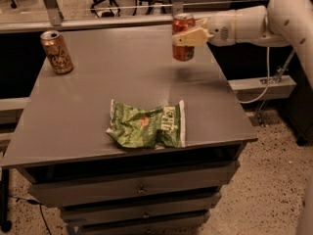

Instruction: Move coke can near green jalapeno chip bag

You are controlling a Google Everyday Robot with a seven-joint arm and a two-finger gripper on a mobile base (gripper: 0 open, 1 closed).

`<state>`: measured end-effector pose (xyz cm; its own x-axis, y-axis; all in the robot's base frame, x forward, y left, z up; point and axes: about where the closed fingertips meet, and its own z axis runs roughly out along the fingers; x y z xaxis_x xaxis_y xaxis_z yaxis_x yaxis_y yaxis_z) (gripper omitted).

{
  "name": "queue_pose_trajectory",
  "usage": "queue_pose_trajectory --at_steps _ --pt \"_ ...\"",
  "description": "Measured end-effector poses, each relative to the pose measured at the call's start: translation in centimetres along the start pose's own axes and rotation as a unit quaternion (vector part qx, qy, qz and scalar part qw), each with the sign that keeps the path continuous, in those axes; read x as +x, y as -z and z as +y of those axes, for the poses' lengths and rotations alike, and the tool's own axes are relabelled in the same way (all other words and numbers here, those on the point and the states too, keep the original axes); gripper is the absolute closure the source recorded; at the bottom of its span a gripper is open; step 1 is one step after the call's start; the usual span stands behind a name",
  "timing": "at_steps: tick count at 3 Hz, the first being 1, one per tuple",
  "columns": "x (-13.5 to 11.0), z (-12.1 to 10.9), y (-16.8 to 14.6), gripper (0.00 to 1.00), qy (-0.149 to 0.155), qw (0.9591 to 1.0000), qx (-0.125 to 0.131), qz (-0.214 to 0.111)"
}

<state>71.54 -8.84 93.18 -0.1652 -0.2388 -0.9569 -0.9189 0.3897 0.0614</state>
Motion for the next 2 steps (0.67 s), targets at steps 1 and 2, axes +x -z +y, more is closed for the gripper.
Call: queue_pose_trajectory --at_steps 1,2 --pt "0.53 0.32 0.56 1.0 -0.003 1.0 -0.003 0.004" --pt "1.12 0.04 -0.02 1.0 -0.013 0.9999 -0.008 0.003"
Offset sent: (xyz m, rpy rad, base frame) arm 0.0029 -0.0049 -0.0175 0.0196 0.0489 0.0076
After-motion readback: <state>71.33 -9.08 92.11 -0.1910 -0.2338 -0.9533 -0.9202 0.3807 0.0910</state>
